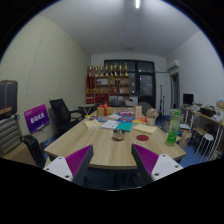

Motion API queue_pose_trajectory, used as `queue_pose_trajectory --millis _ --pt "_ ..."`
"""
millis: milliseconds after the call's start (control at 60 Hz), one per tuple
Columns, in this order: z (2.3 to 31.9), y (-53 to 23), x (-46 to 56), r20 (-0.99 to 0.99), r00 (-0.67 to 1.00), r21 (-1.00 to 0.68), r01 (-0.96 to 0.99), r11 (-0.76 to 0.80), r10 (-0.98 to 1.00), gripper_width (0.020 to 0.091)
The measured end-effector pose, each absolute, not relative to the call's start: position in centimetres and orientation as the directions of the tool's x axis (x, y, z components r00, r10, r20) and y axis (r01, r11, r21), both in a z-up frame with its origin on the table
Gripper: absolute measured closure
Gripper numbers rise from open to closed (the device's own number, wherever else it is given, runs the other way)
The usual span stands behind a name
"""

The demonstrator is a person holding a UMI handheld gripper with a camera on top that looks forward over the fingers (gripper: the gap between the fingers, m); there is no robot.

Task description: Pour water

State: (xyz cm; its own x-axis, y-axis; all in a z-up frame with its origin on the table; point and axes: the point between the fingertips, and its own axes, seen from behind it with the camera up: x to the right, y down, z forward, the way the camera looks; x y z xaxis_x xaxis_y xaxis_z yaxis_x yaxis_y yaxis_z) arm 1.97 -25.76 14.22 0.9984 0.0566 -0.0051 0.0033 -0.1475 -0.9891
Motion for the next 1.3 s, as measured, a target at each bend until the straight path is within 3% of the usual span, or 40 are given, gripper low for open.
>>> queue_pose_trajectory --millis 217,600,883,1117,1183,1300 --pt "13.6 -23.7 7.6 0.006 1.000 -0.996 0.006 -0.092 -0.009 0.0270" --pt "12.8 -12.2 31.0 0.074 0.970 -0.997 0.073 -0.013 -0.230 0.0268" --pt "8.3 -0.3 38.3 0.080 0.953 -0.994 0.055 -0.095 -0.293 0.0270" --pt "8.8 3.8 40.8 -0.007 0.954 -0.999 -0.020 -0.043 -0.299 0.0262" --pt "8.3 5.0 41.0 -0.015 0.946 -0.998 -0.036 -0.057 -0.325 0.0569" --pt "8.2 4.2 41.8 -0.051 0.938 -0.996 -0.071 -0.046 -0.342 0.0594"
